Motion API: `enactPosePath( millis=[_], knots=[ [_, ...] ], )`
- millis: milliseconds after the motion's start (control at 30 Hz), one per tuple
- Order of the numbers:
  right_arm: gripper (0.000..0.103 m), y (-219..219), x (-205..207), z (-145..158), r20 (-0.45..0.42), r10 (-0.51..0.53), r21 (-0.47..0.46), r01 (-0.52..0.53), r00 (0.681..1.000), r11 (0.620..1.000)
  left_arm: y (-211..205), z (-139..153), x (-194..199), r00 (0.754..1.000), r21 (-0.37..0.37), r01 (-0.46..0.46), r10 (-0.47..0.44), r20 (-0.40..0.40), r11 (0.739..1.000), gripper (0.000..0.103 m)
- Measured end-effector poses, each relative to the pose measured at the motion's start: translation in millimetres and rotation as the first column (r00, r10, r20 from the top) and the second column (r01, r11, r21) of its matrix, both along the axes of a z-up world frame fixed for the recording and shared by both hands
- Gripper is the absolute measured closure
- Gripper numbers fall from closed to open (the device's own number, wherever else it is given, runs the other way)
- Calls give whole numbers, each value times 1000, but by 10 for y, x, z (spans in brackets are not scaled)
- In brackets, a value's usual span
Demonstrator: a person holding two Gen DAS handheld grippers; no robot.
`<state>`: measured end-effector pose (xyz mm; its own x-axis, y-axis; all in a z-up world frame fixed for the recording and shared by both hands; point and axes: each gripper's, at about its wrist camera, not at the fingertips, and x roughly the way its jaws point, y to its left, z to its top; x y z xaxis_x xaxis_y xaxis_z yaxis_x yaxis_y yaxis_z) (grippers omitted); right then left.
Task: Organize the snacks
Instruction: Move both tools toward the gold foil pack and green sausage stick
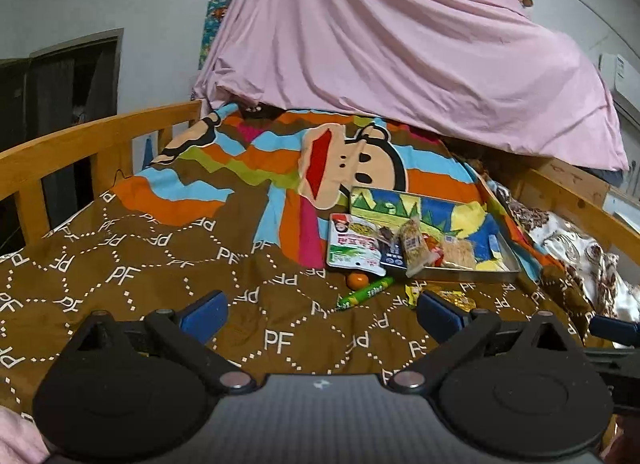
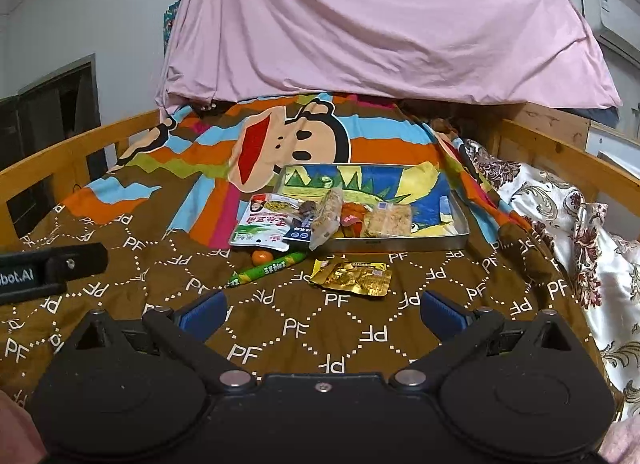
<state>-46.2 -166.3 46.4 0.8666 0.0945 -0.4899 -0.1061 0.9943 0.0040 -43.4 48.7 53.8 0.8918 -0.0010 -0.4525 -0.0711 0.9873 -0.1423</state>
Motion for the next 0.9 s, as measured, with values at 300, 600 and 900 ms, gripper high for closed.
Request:
enactPosePath(
  millis=[300,600,900],
  knots=[
    [1,-172,359,34,-1,24,-15,-24,1000,1000,69,-48,353,998,46,-37,39,-42,998,0],
    [1,-426,950,-95,-27,45,-53,-46,999,998,3,-268,941,994,94,37,-27,-106,995,0],
    [1,-522,1522,-265,-48,82,-71,-85,995,994,-124,-557,1534,983,183,156,-135,-121,971,0]
  ],
)
